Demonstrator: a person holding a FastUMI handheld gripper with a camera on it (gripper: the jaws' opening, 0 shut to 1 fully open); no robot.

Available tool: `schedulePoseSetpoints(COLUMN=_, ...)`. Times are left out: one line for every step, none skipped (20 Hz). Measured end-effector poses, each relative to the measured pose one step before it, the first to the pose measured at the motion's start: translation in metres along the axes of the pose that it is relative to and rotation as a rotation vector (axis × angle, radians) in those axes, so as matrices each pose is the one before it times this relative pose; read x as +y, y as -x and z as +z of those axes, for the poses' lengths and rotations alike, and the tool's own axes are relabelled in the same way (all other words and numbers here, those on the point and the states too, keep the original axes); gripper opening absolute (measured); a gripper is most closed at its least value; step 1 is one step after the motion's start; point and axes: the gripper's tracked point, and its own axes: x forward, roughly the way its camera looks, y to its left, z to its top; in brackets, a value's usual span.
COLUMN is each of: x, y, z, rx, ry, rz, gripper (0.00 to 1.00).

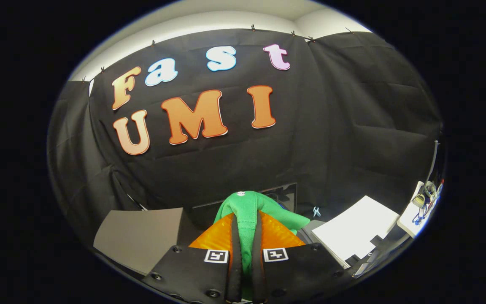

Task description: Put the clothes into the washing machine and then close the washing machine lid.

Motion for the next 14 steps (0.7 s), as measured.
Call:
schedulePoseSetpoints(x=-0.00618, y=-0.00313, z=-0.00115, rx=0.00587, ry=0.00470, rz=0.00337, gripper=0.17)
schedulePoseSetpoints(x=-0.00677, y=-0.00520, z=-0.00224, rx=0.00511, ry=0.00359, rz=0.00526, gripper=0.17)
schedulePoseSetpoints(x=-0.00616, y=-0.00444, z=-0.00305, rx=0.00680, ry=0.00152, rz=0.00684, gripper=0.17)
schedulePoseSetpoints(x=-0.00490, y=-0.00538, z=-0.00291, rx=0.00818, ry=-0.00304, rz=0.00691, gripper=0.17)
schedulePoseSetpoints(x=-0.00524, y=-0.00489, z=-0.00327, rx=0.00761, ry=-0.00618, rz=0.00714, gripper=0.17)
schedulePoseSetpoints(x=-0.00482, y=-0.00733, z=-0.00384, rx=0.00862, ry=-0.00490, rz=0.00715, gripper=0.17)
schedulePoseSetpoints(x=-0.00427, y=-0.00574, z=-0.00614, rx=0.01080, ry=0.00072, rz=0.00792, gripper=0.17)
schedulePoseSetpoints(x=-0.00444, y=-0.00914, z=-0.00906, rx=0.01440, ry=0.00697, rz=0.00599, gripper=0.17)
schedulePoseSetpoints(x=-0.00350, y=-0.00925, z=-0.00852, rx=0.01671, ry=0.00782, rz=0.00460, gripper=0.17)
schedulePoseSetpoints(x=-0.00216, y=-0.01004, z=-0.01071, rx=0.01851, ry=0.00770, rz=0.00664, gripper=0.17)
schedulePoseSetpoints(x=-0.00105, y=-0.00917, z=-0.01083, rx=0.01968, ry=0.00863, rz=0.00899, gripper=0.17)
schedulePoseSetpoints(x=-0.00053, y=-0.00941, z=-0.01125, rx=0.02220, ry=0.00996, rz=0.00883, gripper=0.17)
schedulePoseSetpoints(x=-0.00138, y=-0.00986, z=-0.01041, rx=0.02056, ry=0.00842, rz=0.00704, gripper=0.17)
schedulePoseSetpoints(x=-0.00255, y=-0.00892, z=-0.00945, rx=0.01615, ry=0.00522, rz=0.00638, gripper=0.17)
